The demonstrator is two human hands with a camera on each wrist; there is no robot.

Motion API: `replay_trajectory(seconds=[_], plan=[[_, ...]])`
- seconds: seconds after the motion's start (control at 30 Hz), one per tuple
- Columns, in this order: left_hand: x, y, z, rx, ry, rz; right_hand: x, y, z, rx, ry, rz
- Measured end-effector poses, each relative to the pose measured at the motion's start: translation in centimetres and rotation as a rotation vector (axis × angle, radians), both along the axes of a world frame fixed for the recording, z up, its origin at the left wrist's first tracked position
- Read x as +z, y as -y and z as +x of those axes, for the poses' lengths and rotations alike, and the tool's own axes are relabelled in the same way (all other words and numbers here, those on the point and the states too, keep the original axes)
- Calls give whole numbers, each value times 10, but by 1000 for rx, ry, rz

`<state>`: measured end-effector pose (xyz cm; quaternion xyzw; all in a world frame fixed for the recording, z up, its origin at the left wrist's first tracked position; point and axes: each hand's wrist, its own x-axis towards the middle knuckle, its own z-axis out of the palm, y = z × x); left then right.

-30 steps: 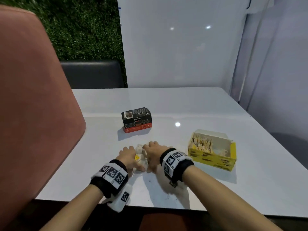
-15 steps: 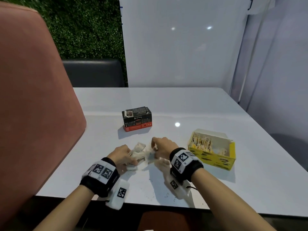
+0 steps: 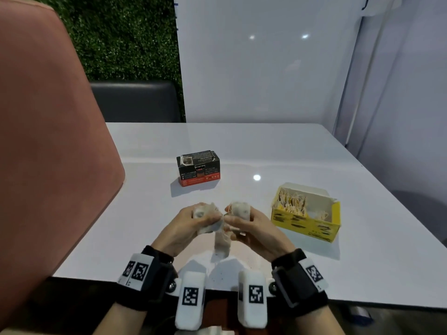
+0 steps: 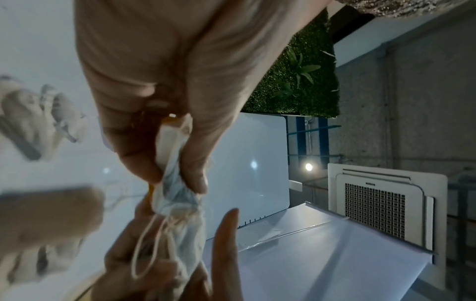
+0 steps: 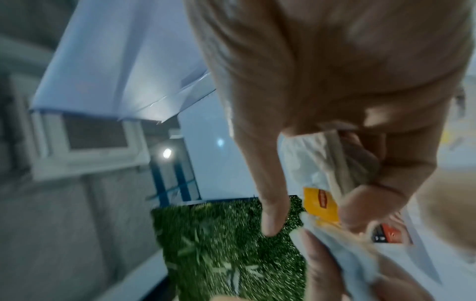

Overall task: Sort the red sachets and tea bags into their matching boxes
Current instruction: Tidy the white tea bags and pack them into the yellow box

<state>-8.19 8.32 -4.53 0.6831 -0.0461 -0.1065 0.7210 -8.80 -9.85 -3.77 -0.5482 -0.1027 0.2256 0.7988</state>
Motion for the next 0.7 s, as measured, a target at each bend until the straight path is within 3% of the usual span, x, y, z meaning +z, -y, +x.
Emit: replay_trajectory(seconds=[0.2,0.37,0.7], plan=[[-6,14,-9,70,-52,-120,-6,-8,-6,-219,246,-305],[-7,15,-11,141,-186,-408,-10,0,-3,-388,233,-305],[-8,16,-21,141,-233,-508,-7,6,-4,-418,311,-306]])
